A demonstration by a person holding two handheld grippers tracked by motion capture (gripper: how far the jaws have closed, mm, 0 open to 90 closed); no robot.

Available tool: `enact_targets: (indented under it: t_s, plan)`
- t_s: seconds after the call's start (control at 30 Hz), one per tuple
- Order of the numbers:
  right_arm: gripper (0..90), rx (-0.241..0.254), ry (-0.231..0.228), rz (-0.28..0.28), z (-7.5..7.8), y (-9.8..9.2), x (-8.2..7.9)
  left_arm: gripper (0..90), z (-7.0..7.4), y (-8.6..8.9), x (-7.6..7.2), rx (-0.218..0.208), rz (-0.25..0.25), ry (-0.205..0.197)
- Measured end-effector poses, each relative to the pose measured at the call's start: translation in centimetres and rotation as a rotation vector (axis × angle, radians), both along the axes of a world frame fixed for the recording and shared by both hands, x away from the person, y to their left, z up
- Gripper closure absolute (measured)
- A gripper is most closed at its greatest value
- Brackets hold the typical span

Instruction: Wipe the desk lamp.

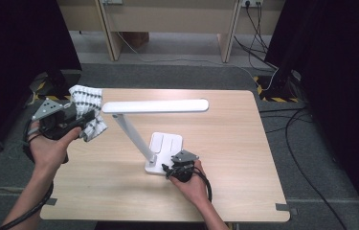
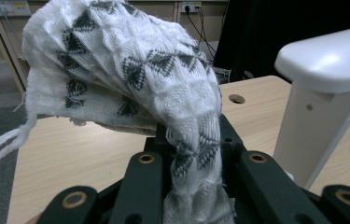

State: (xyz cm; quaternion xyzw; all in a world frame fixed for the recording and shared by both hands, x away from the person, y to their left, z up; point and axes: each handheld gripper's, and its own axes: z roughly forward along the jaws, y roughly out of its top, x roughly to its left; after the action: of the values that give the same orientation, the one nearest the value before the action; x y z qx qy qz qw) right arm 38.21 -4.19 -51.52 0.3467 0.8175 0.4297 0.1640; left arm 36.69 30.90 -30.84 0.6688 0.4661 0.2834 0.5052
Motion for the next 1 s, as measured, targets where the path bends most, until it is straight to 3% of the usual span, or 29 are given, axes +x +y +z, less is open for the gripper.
enact_targets:
  t_s: [0.4, 0.6, 1.0]
  plan:
    - [48.7, 0.000, -0.001, 0.003, 0.0, 0.0, 0.0, 76.4, 2.1, -0.6, -0.6, 0.018, -0.005, -0.037]
    - [48.7, 0.001, -0.001, 0.003, 0.0, 0.0, 0.0, 76.4, 2.8, -0.5, -1.1, -0.001, -0.009, -0.036]
    - [48.8, 0.000, -0.003, 0.003, 0.0, 0.0, 0.0, 76.4, 4.1, -0.9, -1.6, 0.017, -0.021, -0.060]
